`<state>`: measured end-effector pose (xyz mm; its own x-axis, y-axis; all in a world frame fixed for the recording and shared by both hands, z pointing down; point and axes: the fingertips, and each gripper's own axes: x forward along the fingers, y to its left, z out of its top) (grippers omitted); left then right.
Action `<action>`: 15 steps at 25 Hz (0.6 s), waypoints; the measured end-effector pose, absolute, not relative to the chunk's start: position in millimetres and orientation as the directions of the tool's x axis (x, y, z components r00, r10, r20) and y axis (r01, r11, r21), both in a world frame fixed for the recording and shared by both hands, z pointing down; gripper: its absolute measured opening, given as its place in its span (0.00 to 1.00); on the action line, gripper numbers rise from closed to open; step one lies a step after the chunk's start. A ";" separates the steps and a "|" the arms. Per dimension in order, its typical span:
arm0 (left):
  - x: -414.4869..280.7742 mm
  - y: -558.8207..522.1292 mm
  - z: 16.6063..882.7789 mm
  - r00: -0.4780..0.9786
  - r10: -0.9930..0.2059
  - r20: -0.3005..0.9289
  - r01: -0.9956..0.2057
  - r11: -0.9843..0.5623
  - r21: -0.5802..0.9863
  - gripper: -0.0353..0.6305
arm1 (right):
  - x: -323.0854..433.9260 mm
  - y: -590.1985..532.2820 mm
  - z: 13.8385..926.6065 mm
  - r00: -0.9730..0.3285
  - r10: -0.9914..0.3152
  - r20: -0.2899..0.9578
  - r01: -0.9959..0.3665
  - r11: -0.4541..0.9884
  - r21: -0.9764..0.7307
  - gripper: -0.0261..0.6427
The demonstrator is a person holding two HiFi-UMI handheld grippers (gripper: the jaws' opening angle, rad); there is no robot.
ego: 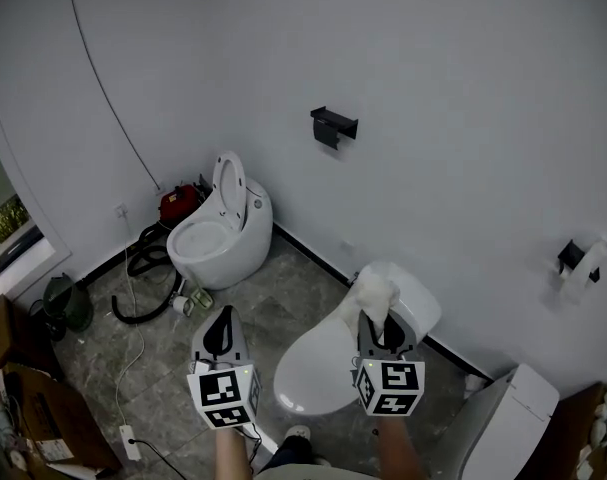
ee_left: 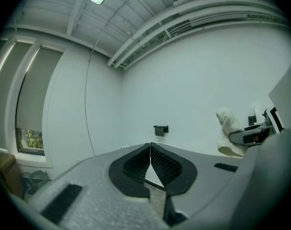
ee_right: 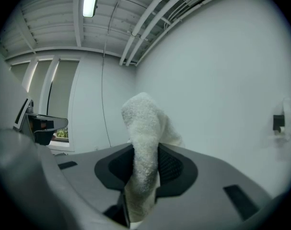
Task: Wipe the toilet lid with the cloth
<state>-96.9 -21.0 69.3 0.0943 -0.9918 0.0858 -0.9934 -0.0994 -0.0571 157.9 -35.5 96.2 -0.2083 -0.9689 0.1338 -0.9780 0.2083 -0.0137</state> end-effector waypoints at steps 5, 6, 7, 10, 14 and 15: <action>-97.4 -15.4 54.5 0.090 -0.994 0.053 -0.994 -0.093 -0.057 0.07 | 161.4 -30.8 82.1 -0.210 -0.973 0.094 -0.978 0.208 -0.028 0.19; -97.6 -14.8 51.9 0.089 -0.995 0.046 -0.994 -0.092 -0.058 0.07 | 161.7 -30.7 79.4 -0.209 -0.974 0.088 -0.978 0.208 -0.021 0.19; -97.9 -14.6 49.3 0.088 -0.995 0.041 -0.994 -0.090 -0.059 0.07 | 162.0 -30.8 76.6 -0.207 -0.975 0.082 -0.978 0.207 -0.013 0.19; -96.6 -15.4 42.0 0.090 -0.996 0.027 -0.994 -0.092 -0.062 0.07 | 163.0 -32.1 68.0 -0.203 -0.977 0.065 -0.979 0.203 -0.004 0.19; -91.4 -15.8 41.3 0.097 -0.995 0.029 -0.993 -0.099 -0.062 0.07 | 162.9 -34.0 63.3 -0.217 -0.975 0.050 -0.976 0.217 -0.010 0.19; -90.2 -16.3 40.8 0.098 -0.995 0.026 -0.993 -0.100 -0.064 0.07 | 163.1 -34.2 62.8 -0.220 -0.974 0.048 -0.976 0.219 -0.011 0.19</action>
<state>-90.2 -16.3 40.8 0.0980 -0.9949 0.0256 -0.9930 -0.0995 -0.0643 163.1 -34.2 62.8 -0.2197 -0.9744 0.0478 -0.9756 0.2194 -0.0114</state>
